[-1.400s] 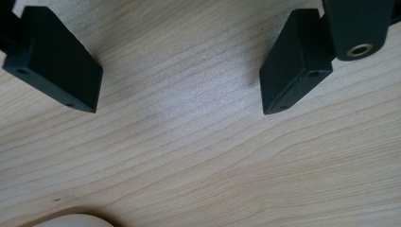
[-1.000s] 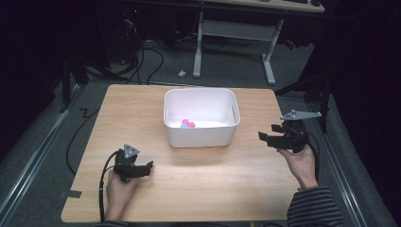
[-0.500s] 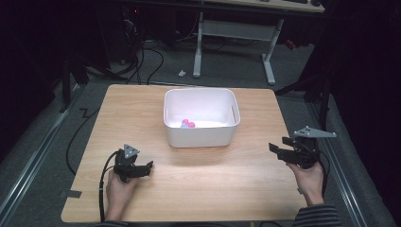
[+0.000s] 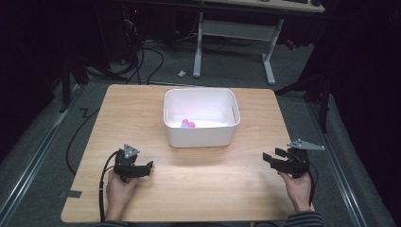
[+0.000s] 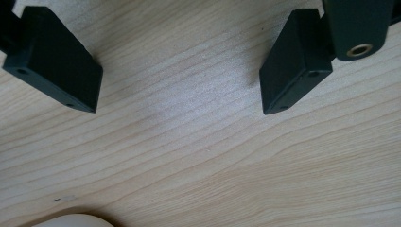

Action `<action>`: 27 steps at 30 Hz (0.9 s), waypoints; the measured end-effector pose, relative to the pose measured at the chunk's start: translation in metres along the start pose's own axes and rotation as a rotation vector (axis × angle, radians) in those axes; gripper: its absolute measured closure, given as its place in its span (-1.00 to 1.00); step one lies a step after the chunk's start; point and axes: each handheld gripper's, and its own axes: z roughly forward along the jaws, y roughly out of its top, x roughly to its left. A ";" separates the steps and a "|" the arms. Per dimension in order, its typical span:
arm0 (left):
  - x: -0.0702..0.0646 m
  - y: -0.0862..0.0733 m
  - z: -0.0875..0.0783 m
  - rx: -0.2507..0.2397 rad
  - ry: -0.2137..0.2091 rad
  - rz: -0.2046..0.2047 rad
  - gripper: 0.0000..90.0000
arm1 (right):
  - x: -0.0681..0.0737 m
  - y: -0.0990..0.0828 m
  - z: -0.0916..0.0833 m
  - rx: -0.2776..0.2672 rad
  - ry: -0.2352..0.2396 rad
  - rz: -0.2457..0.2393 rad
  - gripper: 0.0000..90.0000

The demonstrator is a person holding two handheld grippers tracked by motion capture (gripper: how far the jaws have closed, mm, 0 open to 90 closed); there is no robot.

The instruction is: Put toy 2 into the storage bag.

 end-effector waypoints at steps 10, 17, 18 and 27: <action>0.000 0.000 0.000 0.000 0.000 0.000 -0.68 | 0.003 -0.020 0.028 0.030 -0.033 -0.028 -0.18; 0.000 0.000 0.000 0.000 0.001 0.000 -0.68 | 0.003 -0.031 0.048 0.050 -0.050 -0.030 -0.18; 0.000 0.000 0.000 0.001 -0.001 0.001 -0.69 | 0.003 -0.033 0.051 0.054 -0.052 -0.031 -0.18; 0.000 0.000 0.000 0.002 0.000 0.000 -0.68 | 0.005 -0.041 0.070 0.061 -0.088 -0.067 -0.23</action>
